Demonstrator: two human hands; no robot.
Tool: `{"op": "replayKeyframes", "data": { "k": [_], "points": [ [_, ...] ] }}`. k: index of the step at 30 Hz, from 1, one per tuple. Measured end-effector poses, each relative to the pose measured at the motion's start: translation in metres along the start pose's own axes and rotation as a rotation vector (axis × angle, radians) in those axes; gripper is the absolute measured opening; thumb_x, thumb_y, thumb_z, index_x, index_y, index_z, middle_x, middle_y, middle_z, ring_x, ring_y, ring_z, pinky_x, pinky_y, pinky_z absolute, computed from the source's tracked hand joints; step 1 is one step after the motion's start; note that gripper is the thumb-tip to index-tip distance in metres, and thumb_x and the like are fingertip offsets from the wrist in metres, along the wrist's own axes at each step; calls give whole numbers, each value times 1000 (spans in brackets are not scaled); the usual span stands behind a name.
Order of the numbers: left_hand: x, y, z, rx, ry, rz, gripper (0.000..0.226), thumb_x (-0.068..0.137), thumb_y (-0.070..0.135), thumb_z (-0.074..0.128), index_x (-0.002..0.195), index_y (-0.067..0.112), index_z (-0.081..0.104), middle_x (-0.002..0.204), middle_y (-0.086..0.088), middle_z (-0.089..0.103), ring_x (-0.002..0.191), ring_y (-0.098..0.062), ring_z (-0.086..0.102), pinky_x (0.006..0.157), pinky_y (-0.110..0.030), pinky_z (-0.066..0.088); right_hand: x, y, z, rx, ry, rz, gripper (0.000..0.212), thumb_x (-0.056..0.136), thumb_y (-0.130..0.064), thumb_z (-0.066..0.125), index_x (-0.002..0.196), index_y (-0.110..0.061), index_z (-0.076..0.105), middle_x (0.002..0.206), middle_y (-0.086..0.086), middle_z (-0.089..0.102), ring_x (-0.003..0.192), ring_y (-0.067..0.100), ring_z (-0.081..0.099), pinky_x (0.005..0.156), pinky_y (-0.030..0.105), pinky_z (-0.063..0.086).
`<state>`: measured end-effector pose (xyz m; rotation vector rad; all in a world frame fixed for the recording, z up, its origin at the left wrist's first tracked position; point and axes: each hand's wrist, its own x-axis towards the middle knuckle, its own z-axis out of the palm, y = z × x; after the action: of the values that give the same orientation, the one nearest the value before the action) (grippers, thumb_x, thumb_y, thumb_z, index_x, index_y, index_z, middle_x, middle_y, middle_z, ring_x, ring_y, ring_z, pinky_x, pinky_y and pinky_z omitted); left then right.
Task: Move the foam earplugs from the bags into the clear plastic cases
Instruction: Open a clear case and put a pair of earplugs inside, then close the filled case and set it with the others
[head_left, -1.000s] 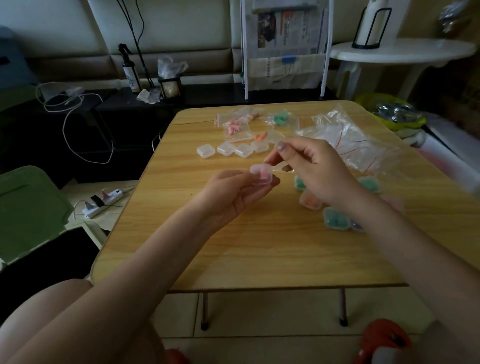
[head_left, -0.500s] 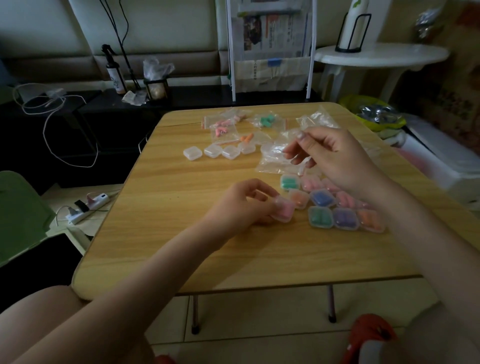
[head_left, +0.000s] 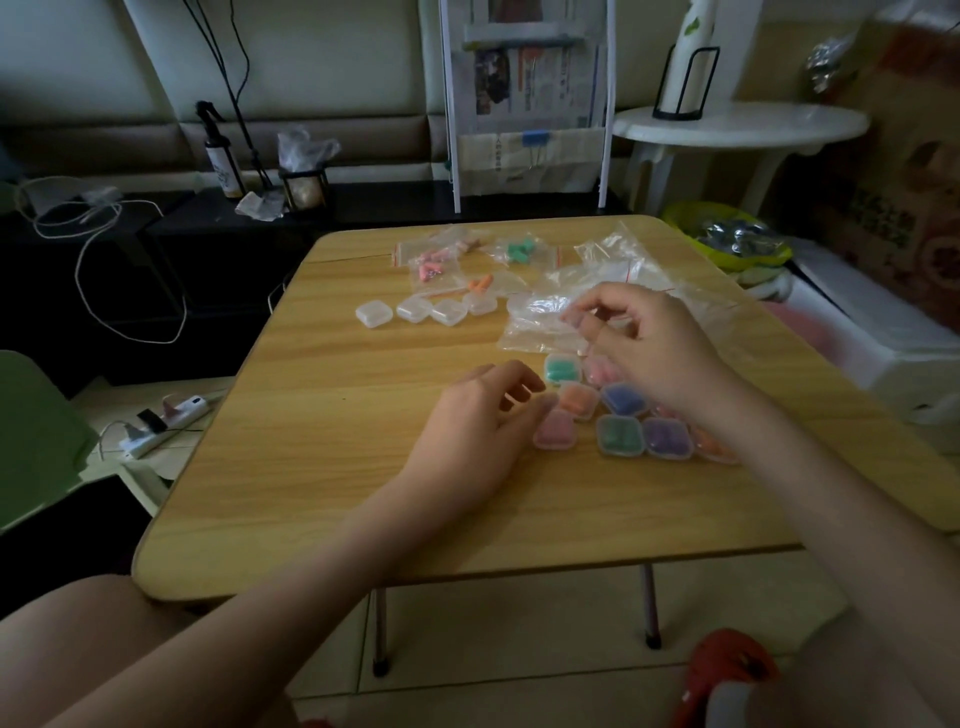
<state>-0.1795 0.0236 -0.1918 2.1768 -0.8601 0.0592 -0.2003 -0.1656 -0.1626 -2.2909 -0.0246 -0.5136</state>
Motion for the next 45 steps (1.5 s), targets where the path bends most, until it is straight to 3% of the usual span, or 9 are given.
{"op": "replayKeyframes", "data": {
  "k": [5, 13, 17, 21, 26, 31, 34, 40, 45],
  "points": [
    [13, -13, -9, 34, 144, -56, 11, 94, 28, 53, 96, 22, 61, 94, 10, 61, 91, -9, 55, 77, -25, 46, 32, 2, -3, -661, -101, -29, 60, 81, -58, 61, 136, -50, 39, 154, -11, 28, 139, 23, 19, 107, 44, 21],
    [34, -45, -19, 261, 223, -78, 13, 93, 26, 54, 102, 19, 61, 107, 4, 59, 107, -17, 47, 86, -26, 34, 67, 32, 1, -868, -57, 75, 33, 84, -44, 65, 117, -42, 61, 141, -7, 48, 133, 24, 32, 106, 45, 19],
    [40, -47, -15, 298, 215, -69, 14, 92, 25, 54, 102, 18, 61, 110, 2, 60, 110, -21, 47, 92, -32, 36, 69, 43, -5, -944, -171, 157, 44, 84, -66, 48, 120, -44, 59, 147, -3, 40, 137, 25, 25, 108, 52, 14],
    [45, -49, -14, 333, 189, -103, 16, 92, 25, 54, 105, 19, 61, 116, 0, 58, 113, -22, 45, 95, -36, 36, 75, 35, -3, -866, -79, 131, 49, 92, -65, 29, 105, -38, 68, 147, -5, 41, 138, 24, 23, 109, 61, 3],
    [46, -56, -20, 369, 199, -148, 20, 93, 26, 53, 111, 20, 58, 126, 0, 53, 123, -21, 39, 98, -34, 31, 97, 19, 13, -848, 59, -56, 22, 93, -49, 47, 88, -34, 62, 121, -9, 60, 126, 21, 40, 110, 63, -2],
    [56, -68, -24, 452, 106, -86, 49, 95, 33, 49, 141, 23, 40, 151, 1, 32, 142, -17, 19, 114, -37, 16, 126, 9, 44, -790, -167, -23, 37, 89, -50, 56, 123, -34, 57, 125, -7, 61, 125, 20, 49, 113, 58, -1],
    [66, -76, -22, 502, -5, -70, 61, 97, 42, 41, 151, 25, 18, 159, 5, 10, 146, -11, -1, 118, -38, 1, 134, 14, 56, -773, -180, -41, 23, 89, -39, 61, 110, -30, 66, 109, -8, 67, 112, 18, 57, 112, 53, 13],
    [74, -77, -22, 453, 9, -101, 56, 98, 36, 43, 148, 17, 28, 155, 0, 26, 144, -16, 17, 118, -37, 10, 138, 17, 48, -389, 143, -44, 16, 95, -18, 53, 100, -16, 68, 94, -1, 68, 81, 12, 60, 80, 34, 51],
    [71, -74, -24, 422, 140, -59, 37, 93, 23, 54, 127, 10, 52, 131, -5, 42, 124, -19, 38, 103, -30, 33, 127, 3, 37, -140, 201, -53, 10, 91, -13, 60, 101, -14, 61, 85, -5, 58, 69, 1, 53, 55, 13, 40]
  ]
}}
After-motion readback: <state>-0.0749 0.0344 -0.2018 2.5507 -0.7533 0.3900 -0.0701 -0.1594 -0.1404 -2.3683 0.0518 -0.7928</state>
